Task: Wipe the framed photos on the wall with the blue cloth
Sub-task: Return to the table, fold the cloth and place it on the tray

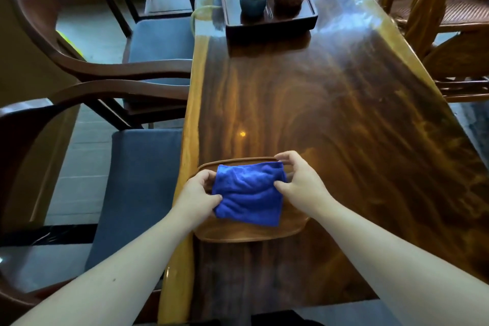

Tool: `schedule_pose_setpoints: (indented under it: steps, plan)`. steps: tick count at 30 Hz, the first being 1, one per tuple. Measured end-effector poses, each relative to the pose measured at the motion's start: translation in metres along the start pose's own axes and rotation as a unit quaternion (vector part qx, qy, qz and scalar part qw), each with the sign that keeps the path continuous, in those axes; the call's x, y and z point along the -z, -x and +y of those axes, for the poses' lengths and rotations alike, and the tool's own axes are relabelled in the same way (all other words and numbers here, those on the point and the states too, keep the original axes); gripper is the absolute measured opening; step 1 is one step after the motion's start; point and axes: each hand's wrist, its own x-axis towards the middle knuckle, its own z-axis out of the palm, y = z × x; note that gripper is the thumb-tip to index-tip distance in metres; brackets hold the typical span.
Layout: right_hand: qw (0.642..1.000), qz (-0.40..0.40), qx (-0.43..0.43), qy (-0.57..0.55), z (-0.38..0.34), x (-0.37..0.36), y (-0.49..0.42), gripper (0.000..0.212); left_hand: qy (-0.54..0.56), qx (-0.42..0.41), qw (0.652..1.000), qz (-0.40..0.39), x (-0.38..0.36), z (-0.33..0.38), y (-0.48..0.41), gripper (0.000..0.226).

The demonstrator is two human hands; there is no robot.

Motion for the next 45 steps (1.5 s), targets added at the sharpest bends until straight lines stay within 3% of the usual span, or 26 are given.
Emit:
schedule_pose_setpoints:
  steps: [3, 6, 9, 12, 16, 21, 23, 25, 27, 29, 33, 36, 40, 45]
  plan:
    - [0.998, 0.057, -0.010, 0.007, 0.001, -0.002, 0.006, 0.053, -0.043, -0.002, 0.999, 0.023, 0.000, -0.001, -0.001, 0.038]
    - [0.995, 0.083, -0.049, 0.032, 0.011, -0.002, 0.021, 0.042, -0.046, 0.024, 0.998, 0.044, 0.003, -0.006, 0.000, 0.041]
    - [0.989, 0.040, -0.098, 0.098, 0.024, -0.008, 0.039, 0.028, -0.001, 0.088, 0.996, 0.022, 0.005, -0.009, 0.003, 0.042]
    - [0.985, -0.023, -0.129, 0.112, 0.022, -0.017, 0.051, 0.030, 0.003, 0.125, 0.992, -0.009, 0.003, -0.005, 0.008, 0.031]
    - [0.988, -0.025, -0.131, 0.080, 0.009, -0.025, 0.054, 0.030, -0.057, 0.118, 0.991, -0.013, -0.001, -0.007, 0.011, 0.029]
    - [0.983, -0.043, -0.130, 0.120, 0.006, -0.017, 0.063, 0.030, -0.096, 0.113, 0.989, -0.019, -0.001, -0.014, 0.022, 0.029]
    - [0.981, -0.047, -0.099, 0.159, 0.007, -0.014, 0.067, 0.037, -0.158, 0.078, 0.984, -0.012, -0.002, -0.017, 0.029, 0.035]
    - [0.977, -0.018, -0.009, 0.213, 0.009, -0.014, 0.070, 0.052, -0.290, -0.034, 0.956, 0.034, -0.001, -0.022, 0.034, 0.040]
    - [0.951, 0.000, 0.139, 0.276, 0.013, -0.012, 0.071, 0.057, -0.426, -0.227, 0.872, 0.086, 0.003, -0.028, 0.037, 0.040]
    - [0.903, -0.005, 0.264, 0.338, 0.019, -0.011, 0.068, 0.051, -0.508, -0.348, 0.785, 0.076, 0.004, -0.033, 0.036, 0.051]
    - [0.857, -0.081, 0.311, 0.403, 0.029, -0.014, 0.059, 0.029, -0.621, -0.345, 0.703, -0.029, -0.001, -0.043, 0.031, 0.063]
    - [0.861, -0.071, 0.314, 0.393, 0.032, -0.017, 0.057, 0.015, -0.656, -0.327, 0.678, -0.057, -0.002, -0.046, 0.028, 0.049]
    - [0.853, -0.050, 0.346, 0.387, 0.032, -0.020, 0.060, 0.013, -0.658, -0.367, 0.657, -0.034, -0.009, -0.038, 0.031, 0.006]
    - [0.836, -0.080, 0.357, 0.408, 0.035, -0.014, 0.066, 0.023, -0.643, -0.364, 0.673, -0.044, -0.011, -0.040, 0.041, 0.022]
